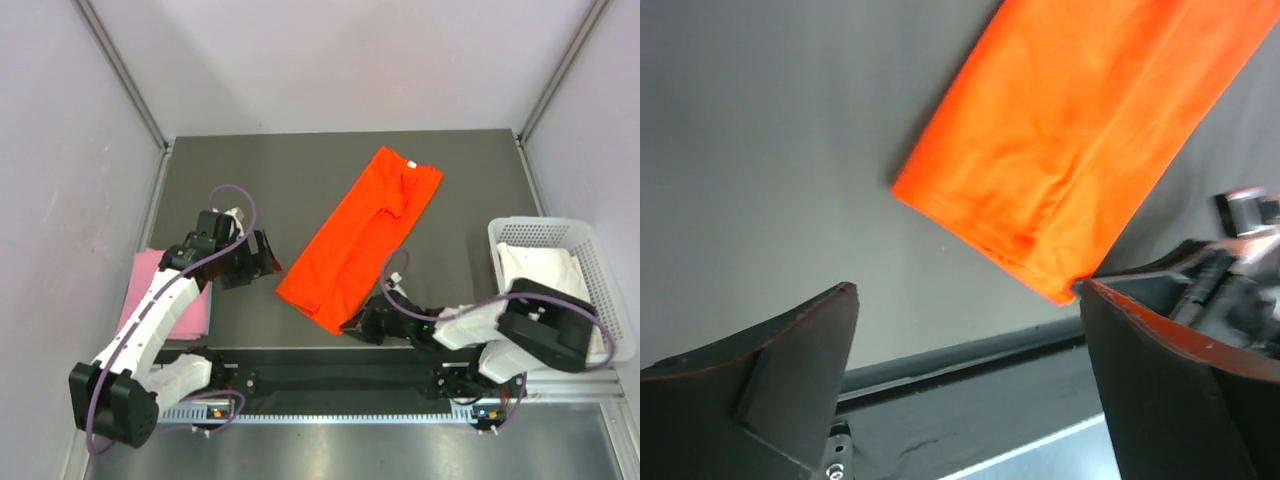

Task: Fold and stack the t-shirts
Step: Fold the tshirt

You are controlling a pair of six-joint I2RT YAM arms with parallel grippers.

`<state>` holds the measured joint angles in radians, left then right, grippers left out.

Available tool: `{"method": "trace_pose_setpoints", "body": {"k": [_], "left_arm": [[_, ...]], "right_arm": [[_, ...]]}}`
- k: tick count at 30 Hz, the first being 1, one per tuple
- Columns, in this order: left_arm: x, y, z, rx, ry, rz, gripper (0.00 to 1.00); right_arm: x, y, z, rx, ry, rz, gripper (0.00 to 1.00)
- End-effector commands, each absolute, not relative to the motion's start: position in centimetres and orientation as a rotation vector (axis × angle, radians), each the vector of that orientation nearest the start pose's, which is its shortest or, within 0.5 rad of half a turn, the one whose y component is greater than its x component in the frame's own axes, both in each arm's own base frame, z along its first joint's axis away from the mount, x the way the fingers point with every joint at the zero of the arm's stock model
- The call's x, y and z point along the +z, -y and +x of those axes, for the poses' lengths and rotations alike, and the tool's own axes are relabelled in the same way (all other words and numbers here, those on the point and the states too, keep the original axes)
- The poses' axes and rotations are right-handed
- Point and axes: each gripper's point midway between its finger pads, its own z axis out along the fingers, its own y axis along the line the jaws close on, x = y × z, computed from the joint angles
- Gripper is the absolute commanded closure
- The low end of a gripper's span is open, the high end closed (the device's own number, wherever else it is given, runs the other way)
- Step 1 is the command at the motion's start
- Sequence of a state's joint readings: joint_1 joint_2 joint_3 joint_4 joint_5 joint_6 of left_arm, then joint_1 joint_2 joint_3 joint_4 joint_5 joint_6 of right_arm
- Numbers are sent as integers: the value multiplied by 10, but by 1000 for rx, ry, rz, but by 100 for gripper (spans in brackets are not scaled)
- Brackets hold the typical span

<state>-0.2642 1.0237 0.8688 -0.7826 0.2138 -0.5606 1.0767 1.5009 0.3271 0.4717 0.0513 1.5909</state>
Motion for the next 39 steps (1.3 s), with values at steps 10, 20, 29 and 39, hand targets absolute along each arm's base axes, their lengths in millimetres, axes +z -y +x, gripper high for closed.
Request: {"method": "trace_pose_setpoints", "body": {"k": [10, 20, 29, 39], "left_arm": [[93, 163, 228, -765, -2676, -189, 3], [71, 155, 262, -501, -2798, -138, 27], [51, 158, 271, -475, -2864, -130, 20], [36, 163, 267, -590, -2953, -124, 19]], "right_arm": [[55, -205, 171, 578, -2478, 246, 29], [82, -120, 317, 434, -2488, 361, 31], [114, -105, 446, 305, -2382, 407, 31], [89, -69, 524, 101, -2370, 441, 32]]}}
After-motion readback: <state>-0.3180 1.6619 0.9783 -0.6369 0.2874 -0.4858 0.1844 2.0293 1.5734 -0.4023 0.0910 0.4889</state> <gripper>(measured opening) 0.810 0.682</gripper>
